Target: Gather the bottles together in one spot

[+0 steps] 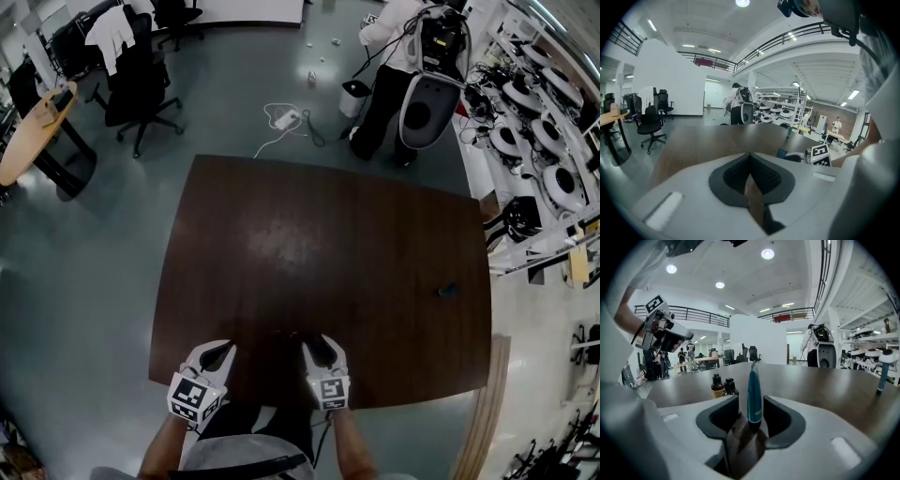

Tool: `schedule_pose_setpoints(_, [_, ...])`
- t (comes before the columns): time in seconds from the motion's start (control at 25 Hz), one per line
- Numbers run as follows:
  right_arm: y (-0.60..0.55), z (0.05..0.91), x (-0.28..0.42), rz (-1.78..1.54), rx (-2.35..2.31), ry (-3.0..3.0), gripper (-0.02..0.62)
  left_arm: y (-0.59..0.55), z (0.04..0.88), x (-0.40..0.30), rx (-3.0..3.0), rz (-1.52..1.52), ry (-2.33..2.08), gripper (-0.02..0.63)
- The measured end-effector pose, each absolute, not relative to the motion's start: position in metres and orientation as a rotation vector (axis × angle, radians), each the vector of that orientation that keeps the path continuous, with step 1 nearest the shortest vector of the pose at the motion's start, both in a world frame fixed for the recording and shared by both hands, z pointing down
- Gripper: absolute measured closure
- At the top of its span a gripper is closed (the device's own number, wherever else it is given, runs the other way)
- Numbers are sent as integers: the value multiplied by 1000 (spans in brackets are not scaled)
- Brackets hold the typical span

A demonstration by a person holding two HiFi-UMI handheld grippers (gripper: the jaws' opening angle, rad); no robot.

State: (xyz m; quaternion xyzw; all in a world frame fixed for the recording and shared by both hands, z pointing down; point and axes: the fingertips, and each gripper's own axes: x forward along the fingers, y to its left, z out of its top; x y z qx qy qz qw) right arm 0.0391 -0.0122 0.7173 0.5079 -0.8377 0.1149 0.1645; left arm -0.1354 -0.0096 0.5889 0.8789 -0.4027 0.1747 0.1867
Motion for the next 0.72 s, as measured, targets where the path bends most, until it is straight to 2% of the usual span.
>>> schedule_pose_setpoints(0.16, [-8, 715, 40, 353, 1460, -2377, 405, -10, 591, -134, 2469, 490, -1128, 604])
schedule_pose_setpoints(0.48, [3, 700, 50, 412, 1576, -2319, 390, -18, 599, -125, 2509, 481, -1073, 604])
schedule_pose_setpoints(0.6, [10, 687, 61, 452, 1668, -2279, 397, -16, 597, -119, 2532, 465, -1040, 604])
schedule_pose_setpoints(0.72, [15, 664, 73, 459, 1781, -2244, 445, -14, 593, -108, 2570, 446, -982, 604])
